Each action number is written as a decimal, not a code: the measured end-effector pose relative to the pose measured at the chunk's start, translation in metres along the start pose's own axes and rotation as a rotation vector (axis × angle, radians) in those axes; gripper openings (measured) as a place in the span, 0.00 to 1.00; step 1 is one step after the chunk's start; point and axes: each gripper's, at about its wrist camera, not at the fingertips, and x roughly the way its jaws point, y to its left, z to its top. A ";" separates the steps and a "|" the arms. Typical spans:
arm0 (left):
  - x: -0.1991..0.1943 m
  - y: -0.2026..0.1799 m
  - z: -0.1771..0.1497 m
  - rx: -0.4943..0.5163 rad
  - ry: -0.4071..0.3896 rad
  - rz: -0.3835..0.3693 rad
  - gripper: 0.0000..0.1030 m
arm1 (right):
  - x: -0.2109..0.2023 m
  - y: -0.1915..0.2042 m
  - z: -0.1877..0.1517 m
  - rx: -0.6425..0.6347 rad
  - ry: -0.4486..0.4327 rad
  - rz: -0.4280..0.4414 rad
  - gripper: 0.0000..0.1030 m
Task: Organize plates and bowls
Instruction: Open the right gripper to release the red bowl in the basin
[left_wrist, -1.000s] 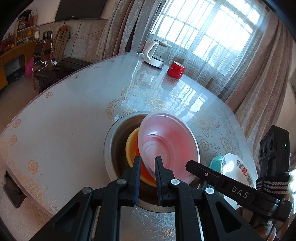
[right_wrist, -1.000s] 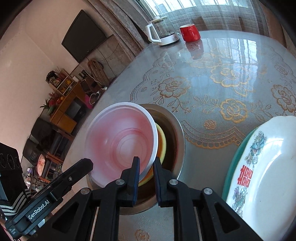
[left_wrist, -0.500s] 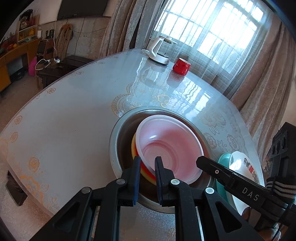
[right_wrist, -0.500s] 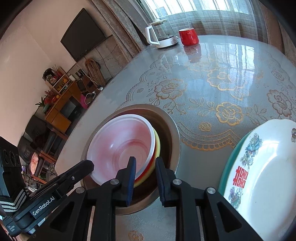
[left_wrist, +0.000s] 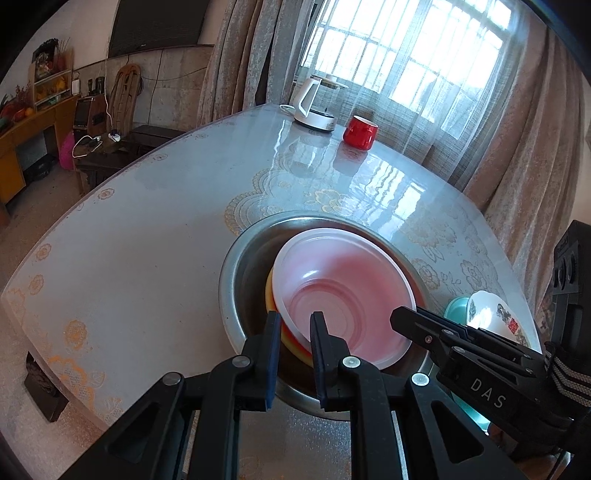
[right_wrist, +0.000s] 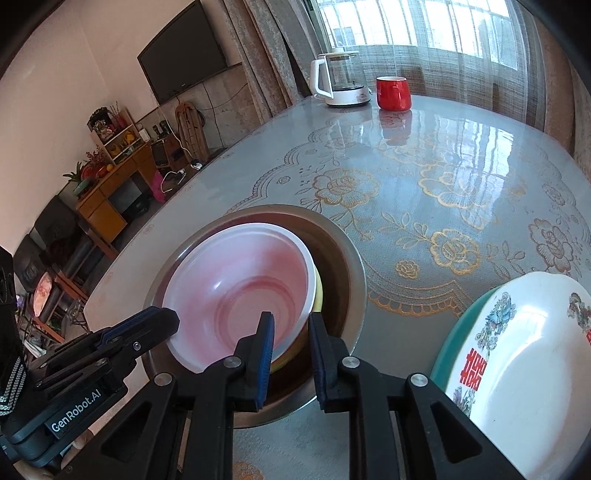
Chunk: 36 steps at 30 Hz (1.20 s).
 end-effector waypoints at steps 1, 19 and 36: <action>0.000 0.000 0.000 0.004 -0.003 0.006 0.16 | 0.000 0.000 0.000 0.001 0.000 0.003 0.18; -0.005 -0.001 -0.004 0.018 -0.026 0.046 0.16 | -0.004 -0.004 -0.005 0.037 -0.001 0.041 0.20; -0.012 0.000 -0.006 0.018 -0.039 0.049 0.17 | -0.025 -0.015 -0.013 0.076 -0.042 0.065 0.20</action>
